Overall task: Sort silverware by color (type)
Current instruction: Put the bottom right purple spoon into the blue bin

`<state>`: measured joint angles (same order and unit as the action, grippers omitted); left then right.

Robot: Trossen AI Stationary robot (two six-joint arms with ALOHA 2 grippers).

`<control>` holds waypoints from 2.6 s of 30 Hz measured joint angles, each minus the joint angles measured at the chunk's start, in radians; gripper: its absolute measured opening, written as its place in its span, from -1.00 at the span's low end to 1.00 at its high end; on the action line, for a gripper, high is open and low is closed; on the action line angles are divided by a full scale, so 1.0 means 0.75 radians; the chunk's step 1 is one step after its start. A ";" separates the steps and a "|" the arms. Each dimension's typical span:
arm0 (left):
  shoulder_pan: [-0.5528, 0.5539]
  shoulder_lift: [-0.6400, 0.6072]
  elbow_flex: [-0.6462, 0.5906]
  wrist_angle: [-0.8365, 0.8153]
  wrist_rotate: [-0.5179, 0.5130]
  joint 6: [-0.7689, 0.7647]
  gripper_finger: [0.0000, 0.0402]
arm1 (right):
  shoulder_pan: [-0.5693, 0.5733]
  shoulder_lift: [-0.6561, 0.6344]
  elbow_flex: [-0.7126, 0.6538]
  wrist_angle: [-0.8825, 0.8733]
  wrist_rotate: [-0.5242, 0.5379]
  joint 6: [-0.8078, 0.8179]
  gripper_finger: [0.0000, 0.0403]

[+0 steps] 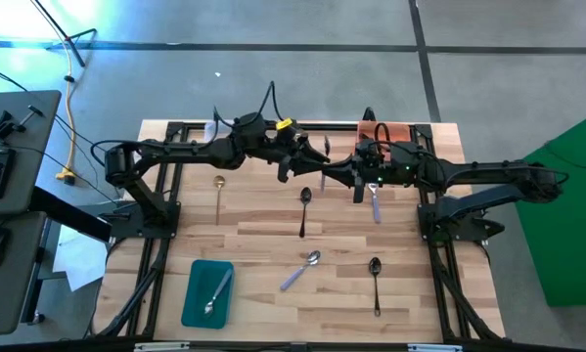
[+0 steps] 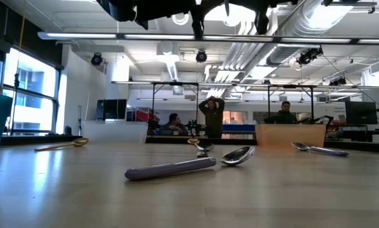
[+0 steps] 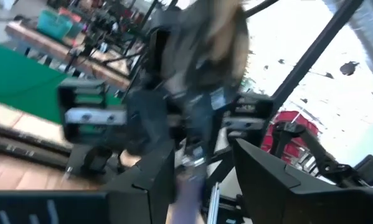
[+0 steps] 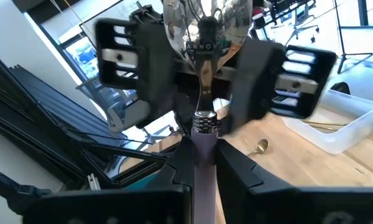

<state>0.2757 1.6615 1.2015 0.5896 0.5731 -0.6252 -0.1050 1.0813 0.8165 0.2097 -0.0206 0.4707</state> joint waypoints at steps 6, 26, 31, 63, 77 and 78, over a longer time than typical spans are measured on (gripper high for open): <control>-0.013 0.038 0.058 -0.001 0.043 0.001 -0.32 | 0.001 0.000 0.000 0.004 -0.021 0.000 -0.88; -0.009 0.114 0.155 -0.010 0.059 -0.010 -0.91 | 0.002 0.001 0.001 0.004 -0.023 0.021 -0.79; 0.010 0.078 0.154 -0.043 0.082 -0.019 -0.91 | 0.001 -0.001 0.002 -0.006 -0.015 0.030 -0.57; -0.675 -0.626 0.056 -1.947 -0.657 -0.588 -0.91 | -0.301 -0.003 -0.001 -0.479 -0.153 -0.359 -0.99; -1.370 -0.543 -0.343 -1.662 -0.998 -1.624 -0.91 | -0.340 -0.002 -0.001 -0.500 -0.197 -0.385 -1.00; -1.387 -0.519 -0.356 -1.661 -1.004 -1.660 -0.91 | -0.340 -0.002 -0.001 -0.503 -0.197 -0.385 -1.00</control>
<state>-0.7647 1.2722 0.9341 -0.6559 -0.1797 -1.8699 -0.3603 1.0798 0.8158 -0.1676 -0.1680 0.1823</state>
